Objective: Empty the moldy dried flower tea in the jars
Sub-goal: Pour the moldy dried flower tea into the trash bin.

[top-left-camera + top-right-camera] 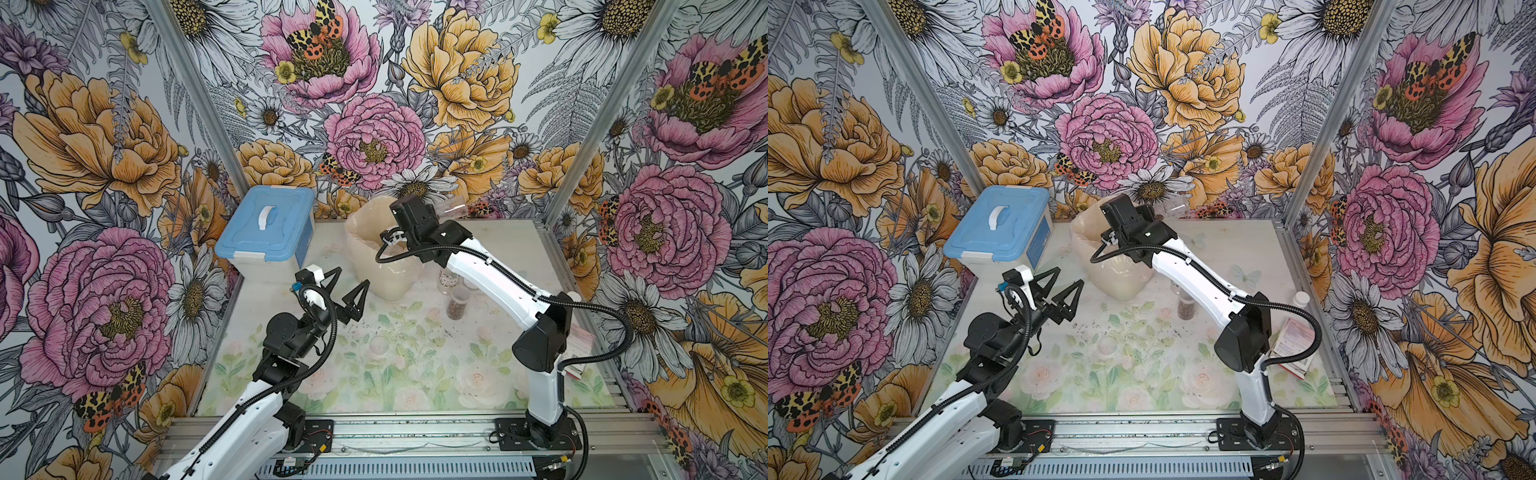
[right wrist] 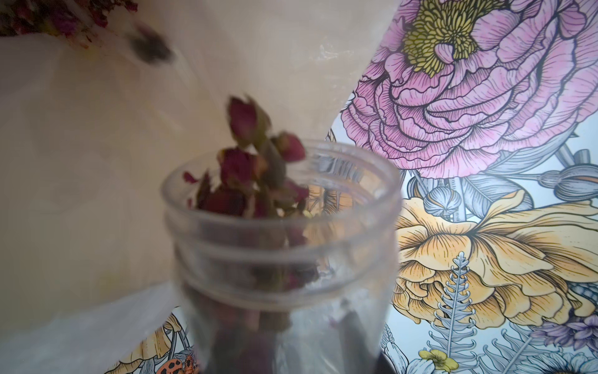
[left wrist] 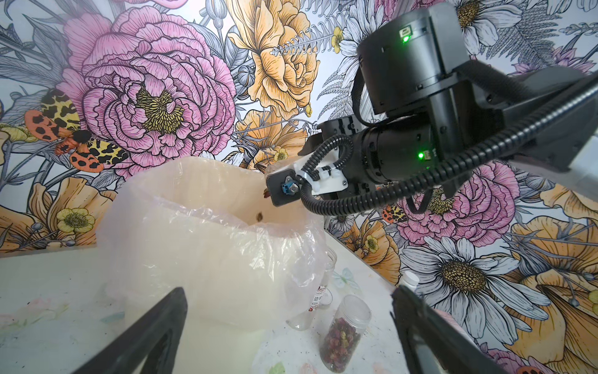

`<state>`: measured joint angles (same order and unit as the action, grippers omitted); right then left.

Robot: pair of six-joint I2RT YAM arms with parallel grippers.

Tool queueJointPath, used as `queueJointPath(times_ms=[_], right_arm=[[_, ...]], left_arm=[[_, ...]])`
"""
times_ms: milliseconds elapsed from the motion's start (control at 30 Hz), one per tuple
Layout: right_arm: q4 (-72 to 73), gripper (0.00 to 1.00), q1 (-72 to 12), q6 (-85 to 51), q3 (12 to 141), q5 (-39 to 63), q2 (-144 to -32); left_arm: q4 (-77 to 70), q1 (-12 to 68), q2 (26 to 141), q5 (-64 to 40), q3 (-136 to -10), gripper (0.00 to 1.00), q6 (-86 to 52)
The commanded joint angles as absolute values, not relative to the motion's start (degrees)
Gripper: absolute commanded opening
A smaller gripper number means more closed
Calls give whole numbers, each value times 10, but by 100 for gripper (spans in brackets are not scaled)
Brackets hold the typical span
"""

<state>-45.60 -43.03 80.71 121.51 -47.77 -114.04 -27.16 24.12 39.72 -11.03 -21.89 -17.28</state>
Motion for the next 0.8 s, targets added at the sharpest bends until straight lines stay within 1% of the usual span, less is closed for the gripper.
queueJointPath(times_ms=[0, 767], right_arm=[[-454, 17, -426, 809, 1232, -481, -1116], [-454, 17, -419, 793, 1207, -457, -1147]], left_arm=[[-286, 234, 394, -119, -210, 99, -179], [-283, 226, 385, -116, -203, 99, -184]])
